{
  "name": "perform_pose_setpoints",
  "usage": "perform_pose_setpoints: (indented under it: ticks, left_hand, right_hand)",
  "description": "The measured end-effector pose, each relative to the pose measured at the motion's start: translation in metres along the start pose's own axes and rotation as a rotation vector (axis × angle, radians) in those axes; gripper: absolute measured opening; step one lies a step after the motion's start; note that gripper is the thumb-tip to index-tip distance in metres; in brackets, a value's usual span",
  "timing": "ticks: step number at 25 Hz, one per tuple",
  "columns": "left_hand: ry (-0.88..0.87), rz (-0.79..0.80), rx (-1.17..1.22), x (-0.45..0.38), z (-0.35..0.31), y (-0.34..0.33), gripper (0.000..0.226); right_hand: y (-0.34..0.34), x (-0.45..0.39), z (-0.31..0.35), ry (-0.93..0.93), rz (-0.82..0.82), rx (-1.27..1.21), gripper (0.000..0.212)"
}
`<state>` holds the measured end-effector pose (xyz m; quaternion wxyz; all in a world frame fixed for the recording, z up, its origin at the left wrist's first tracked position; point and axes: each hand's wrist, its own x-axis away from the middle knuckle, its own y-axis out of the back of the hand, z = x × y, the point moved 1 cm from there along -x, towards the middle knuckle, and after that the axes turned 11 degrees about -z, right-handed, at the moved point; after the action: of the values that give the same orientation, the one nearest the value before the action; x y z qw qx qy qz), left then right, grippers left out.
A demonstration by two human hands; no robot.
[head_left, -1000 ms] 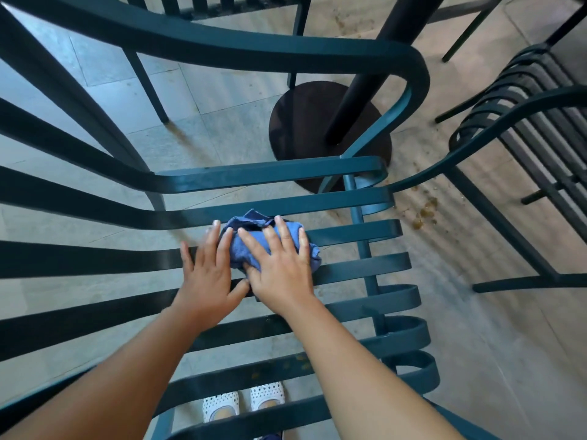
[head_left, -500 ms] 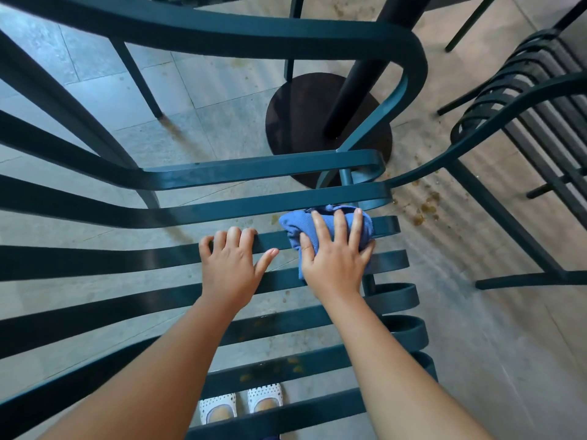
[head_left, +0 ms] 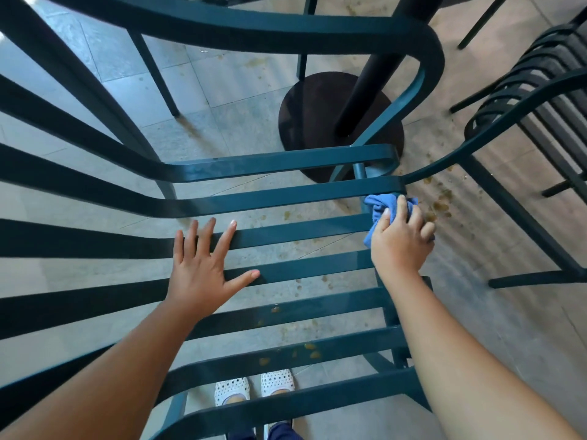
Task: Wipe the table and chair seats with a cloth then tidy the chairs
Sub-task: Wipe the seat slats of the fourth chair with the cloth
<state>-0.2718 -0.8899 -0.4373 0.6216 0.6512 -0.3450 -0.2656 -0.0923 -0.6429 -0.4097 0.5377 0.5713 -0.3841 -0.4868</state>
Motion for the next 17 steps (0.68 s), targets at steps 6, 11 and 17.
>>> perform_pose_setpoints:
  ticks: [6, 11, 17]
  left_hand:
    - [-0.08, 0.071, -0.044, 0.021, 0.013, 0.008, 0.094]
    - [-0.144, 0.108, -0.024, 0.038, 0.021, 0.019, 0.084]
    - [-0.102, 0.161, 0.075, 0.04, 0.022, 0.028, 0.107]
  right_hand:
    - [0.039, 0.04, 0.007, 0.166, 0.31, 0.302, 0.061]
    - [0.038, 0.076, 0.013, 0.476, 0.432, 0.303, 0.064]
    - [0.015, 0.141, 0.063, 0.635, 0.267, 0.052, 0.065]
